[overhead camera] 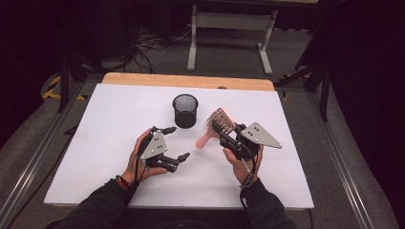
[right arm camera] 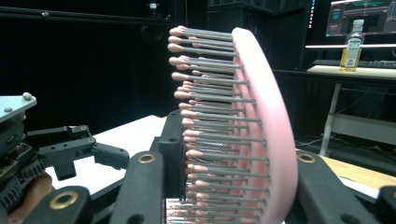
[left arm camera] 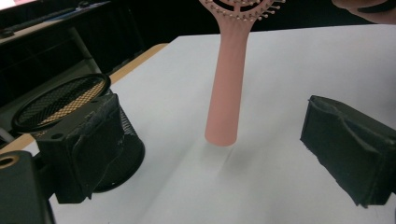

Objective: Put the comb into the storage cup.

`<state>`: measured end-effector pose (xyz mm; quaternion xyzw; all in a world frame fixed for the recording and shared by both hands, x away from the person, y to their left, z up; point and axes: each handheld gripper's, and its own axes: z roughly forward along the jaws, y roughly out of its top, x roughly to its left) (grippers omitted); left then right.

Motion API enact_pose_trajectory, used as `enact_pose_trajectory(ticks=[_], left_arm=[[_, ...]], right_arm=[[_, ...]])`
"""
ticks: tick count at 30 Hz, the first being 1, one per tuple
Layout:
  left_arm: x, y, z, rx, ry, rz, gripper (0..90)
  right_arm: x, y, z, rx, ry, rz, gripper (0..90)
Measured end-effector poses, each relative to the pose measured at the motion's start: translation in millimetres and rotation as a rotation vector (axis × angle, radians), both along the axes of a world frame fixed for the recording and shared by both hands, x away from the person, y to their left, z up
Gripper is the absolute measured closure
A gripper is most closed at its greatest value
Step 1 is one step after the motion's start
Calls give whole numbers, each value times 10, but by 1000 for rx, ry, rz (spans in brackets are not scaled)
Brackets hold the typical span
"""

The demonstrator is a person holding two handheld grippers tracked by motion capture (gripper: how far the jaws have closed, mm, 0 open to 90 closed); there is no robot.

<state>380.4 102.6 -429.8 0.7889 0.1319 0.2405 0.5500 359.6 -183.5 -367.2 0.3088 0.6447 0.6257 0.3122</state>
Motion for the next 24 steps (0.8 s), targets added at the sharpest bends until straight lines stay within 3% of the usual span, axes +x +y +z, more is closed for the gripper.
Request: enact_pose_trajectory(ticks=[16, 24], left_arm=[[-20, 138, 28, 5, -8, -12, 68], [-43, 284, 44, 0, -22, 20, 63]], right_arm=[[-15, -62, 53, -11, -15, -9, 633], [-35, -61, 75, -19, -27, -7, 632]])
